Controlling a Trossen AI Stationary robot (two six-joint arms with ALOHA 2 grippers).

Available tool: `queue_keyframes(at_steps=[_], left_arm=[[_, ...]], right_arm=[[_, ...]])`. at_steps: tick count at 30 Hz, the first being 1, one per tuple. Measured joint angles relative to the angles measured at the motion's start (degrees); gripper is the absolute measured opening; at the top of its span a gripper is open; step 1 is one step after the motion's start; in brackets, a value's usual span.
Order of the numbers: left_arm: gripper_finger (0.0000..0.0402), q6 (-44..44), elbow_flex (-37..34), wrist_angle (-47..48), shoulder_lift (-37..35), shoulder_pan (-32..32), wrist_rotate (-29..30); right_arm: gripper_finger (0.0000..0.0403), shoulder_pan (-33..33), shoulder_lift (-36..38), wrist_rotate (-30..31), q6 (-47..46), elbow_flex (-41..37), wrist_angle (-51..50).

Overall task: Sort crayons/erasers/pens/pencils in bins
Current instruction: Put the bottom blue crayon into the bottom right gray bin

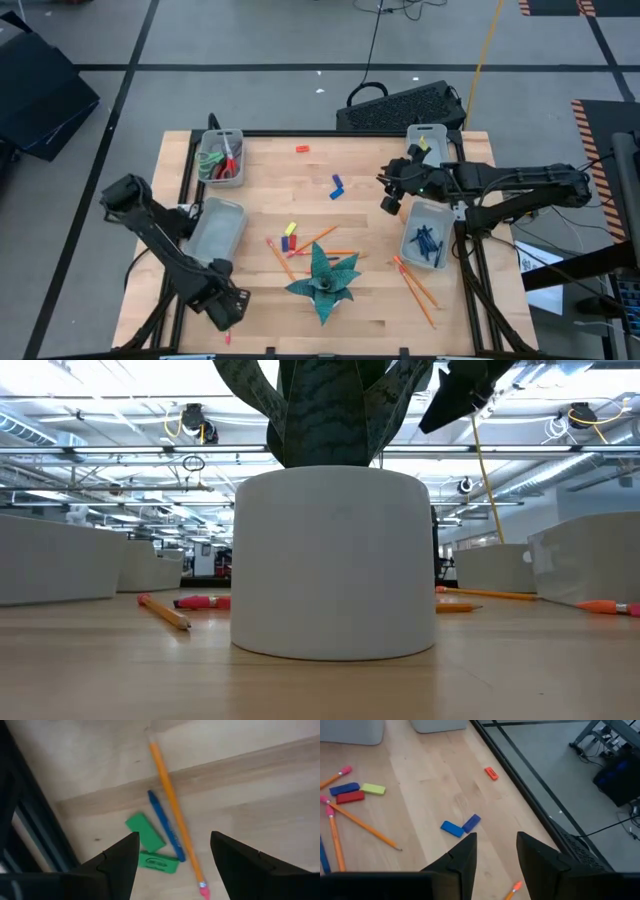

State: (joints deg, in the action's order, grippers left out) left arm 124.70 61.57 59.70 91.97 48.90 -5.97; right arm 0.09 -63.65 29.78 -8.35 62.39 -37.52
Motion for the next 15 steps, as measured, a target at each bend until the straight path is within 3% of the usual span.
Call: queue_keyframes(at_steps=[8,15], left_arm=[[0.0239,2.15,-2.97,-2.84,1.74,-0.02,-1.57],[0.0186,3.35,-12.17,-13.7,1.77,0.38,-3.1]], right_arm=[[0.013,0.38,0.39,0.12,-1.43,0.0,0.04],[0.013,0.38,0.39,0.22,-1.45,0.0,3.2]])
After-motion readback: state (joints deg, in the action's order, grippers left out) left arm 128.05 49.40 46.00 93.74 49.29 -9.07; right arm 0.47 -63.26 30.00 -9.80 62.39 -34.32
